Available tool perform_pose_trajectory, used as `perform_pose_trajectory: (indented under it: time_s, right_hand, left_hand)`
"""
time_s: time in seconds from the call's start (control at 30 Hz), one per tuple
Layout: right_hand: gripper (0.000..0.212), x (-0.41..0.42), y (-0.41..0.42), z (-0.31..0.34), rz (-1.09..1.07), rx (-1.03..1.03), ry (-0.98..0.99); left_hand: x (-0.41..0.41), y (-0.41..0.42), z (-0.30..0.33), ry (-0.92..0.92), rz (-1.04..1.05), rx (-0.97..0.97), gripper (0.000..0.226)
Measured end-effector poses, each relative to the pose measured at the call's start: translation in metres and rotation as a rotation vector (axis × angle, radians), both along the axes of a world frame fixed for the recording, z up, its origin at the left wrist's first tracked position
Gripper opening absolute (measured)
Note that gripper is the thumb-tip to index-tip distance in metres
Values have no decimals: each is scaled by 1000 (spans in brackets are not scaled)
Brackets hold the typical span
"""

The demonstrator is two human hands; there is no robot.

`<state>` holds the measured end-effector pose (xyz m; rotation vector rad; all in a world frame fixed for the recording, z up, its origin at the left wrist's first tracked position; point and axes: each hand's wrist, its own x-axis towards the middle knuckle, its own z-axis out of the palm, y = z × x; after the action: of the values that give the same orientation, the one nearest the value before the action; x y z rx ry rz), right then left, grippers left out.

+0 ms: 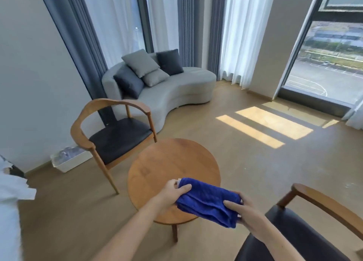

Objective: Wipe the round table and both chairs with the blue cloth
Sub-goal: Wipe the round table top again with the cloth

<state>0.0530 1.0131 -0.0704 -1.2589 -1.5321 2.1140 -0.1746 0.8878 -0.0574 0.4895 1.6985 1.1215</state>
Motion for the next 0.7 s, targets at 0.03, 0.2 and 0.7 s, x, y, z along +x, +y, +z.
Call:
perform_pose_trajectory:
  time_s: [0.03, 0.2, 0.7]
  right_hand:
    - [32, -15, -6, -3, 15, -18, 3]
    - [32, -101, -33, -13, 19, -29, -22]
    - [25, -303, -59, -30, -6, -45, -69]
  left_hand:
    - [-17, -8, -3, -49, 16, 7, 35]
    - [-109, -35, -19, -139, 11, 4, 23]
    - [-289, -70, -53, -291, 143, -4, 23]
